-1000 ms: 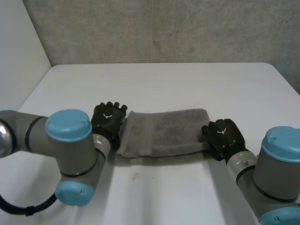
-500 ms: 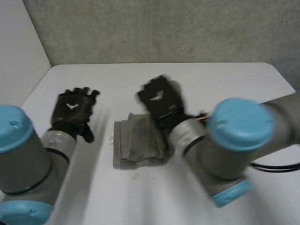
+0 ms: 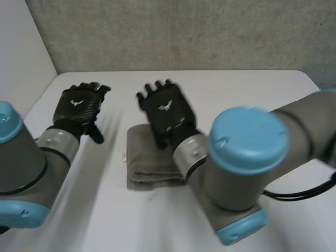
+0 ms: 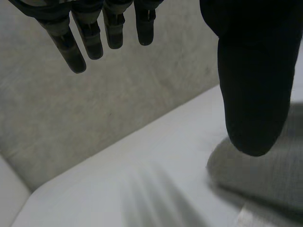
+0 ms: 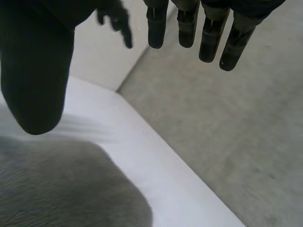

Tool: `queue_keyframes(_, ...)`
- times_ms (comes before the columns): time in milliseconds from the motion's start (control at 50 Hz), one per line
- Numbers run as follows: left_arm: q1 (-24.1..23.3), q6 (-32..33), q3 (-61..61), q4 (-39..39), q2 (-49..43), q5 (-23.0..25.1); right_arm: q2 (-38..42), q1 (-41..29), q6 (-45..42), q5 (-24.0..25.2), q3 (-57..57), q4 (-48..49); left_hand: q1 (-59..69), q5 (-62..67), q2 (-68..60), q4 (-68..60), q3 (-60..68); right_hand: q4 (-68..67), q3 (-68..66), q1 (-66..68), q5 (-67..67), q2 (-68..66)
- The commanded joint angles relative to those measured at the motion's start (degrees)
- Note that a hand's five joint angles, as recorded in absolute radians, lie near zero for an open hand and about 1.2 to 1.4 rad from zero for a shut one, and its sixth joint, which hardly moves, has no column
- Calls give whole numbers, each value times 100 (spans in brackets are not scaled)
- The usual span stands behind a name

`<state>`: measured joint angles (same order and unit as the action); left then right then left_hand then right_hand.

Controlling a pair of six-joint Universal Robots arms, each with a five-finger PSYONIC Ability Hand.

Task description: Fold the towel.

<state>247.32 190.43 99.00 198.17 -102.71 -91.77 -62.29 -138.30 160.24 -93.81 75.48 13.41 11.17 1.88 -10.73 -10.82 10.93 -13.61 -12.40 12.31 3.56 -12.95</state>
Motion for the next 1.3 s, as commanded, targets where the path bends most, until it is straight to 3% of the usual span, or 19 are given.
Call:
queue_keyframes(20, -404, -726, -786, -68, -531, 107, -266, 612, 1044, 56, -25, -638, 89, 19, -133, -124, 114, 361, 240, -231, -356, 295)
queue_keyframes(80, -474, -1069, -970, -173, -838, 300, -81, 866, 1475, 205, -148, -866, 89, 19, -133, -124, 114, 361, 240, -231, -356, 295)
queue_keyframes(120, -553, -1244, -1076, -348, -1197, 432, 269, 1024, 1764, 590, -305, -1067, 106, 36, -150, -141, 131, 361, 240, -231, -356, 295)
queue_keyframes(240, -553, -1306, -1058, -542, -1665, 415, 981, 1297, 1914, 1276, -490, -1297, 55, -15, -100, -91, 80, 361, 240, -231, -356, 295)
queue_keyframes(400, -527, -1219, -944, -586, -2087, 415, 1614, 1358, 1800, 1348, -675, -1314, 22, -48, -66, -57, 46, 361, 240, -231, -356, 295)
queue_keyframes(520, -492, -1210, -900, -622, -1946, 415, 1545, 1394, 1589, 1348, -710, -1323, 22, -48, -66, -57, 46, 361, 240, -231, -356, 295)
queue_keyframes(680, -466, -999, -1006, -1008, -1093, 415, 587, 1464, 1396, 1163, -746, -1306, 5, -65, -49, -40, 30, 361, 240, -231, -356, 295)
queue_keyframes(840, -282, -814, -1733, -1779, 197, 415, -1028, 1780, 887, 31, -754, -1288, 5, -65, -50, -40, 30, 361, 240, -231, -356, 295)
queue_keyframes(940, -184, -840, -2480, -2632, 663, 432, -1600, 1894, 570, -163, -641, -1323, -79, -149, 34, 43, -54, 361, 240, -231, -356, 295)
queue_keyframes(1020, -141, -867, -2702, -3099, 901, 423, -1953, 2000, 508, -225, -438, -1341, -113, -183, 68, 78, -88, 361, 240, -231, -356, 295)
queue_keyframes(1300, -114, -902, -2491, -3100, 1086, 432, -2428, 2386, 534, -85, 572, -1341, -113, -183, 68, 78, -88, 361, 240, -231, -356, 295)
